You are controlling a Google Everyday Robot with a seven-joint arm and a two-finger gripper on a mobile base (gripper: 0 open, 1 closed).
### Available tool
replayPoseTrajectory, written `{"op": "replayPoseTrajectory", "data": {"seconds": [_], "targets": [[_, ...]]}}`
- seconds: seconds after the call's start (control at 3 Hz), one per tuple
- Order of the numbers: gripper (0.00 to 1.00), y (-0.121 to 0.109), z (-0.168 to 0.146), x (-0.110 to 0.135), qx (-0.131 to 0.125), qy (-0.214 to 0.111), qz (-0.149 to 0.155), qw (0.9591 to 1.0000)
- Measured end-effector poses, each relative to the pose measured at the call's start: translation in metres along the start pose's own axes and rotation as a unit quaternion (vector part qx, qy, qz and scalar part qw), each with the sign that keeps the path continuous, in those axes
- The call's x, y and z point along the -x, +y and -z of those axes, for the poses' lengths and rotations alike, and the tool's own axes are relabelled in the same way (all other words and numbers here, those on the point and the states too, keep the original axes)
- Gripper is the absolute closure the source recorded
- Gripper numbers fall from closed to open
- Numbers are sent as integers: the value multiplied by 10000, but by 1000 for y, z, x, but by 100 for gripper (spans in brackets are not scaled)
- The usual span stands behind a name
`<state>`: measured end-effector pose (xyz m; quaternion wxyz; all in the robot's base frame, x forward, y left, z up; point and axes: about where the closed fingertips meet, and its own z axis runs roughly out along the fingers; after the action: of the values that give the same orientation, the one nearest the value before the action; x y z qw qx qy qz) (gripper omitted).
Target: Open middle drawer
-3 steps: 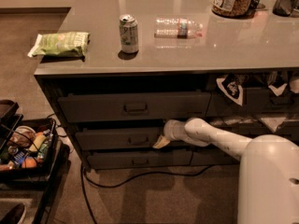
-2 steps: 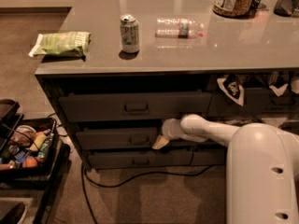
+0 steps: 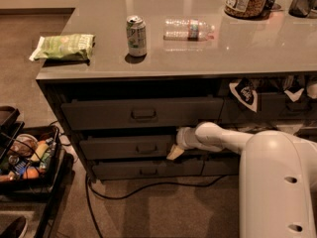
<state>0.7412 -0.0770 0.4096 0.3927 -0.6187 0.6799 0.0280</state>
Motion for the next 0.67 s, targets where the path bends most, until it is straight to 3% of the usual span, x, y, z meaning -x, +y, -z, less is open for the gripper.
{"op": "replayPoseTrajectory", "data": {"seconds": [0.33,0.67], "targets": [[0,3,-3,-2,276,174,31,9995],[0,21,-1,-7,754,268,-6,9968]]}}
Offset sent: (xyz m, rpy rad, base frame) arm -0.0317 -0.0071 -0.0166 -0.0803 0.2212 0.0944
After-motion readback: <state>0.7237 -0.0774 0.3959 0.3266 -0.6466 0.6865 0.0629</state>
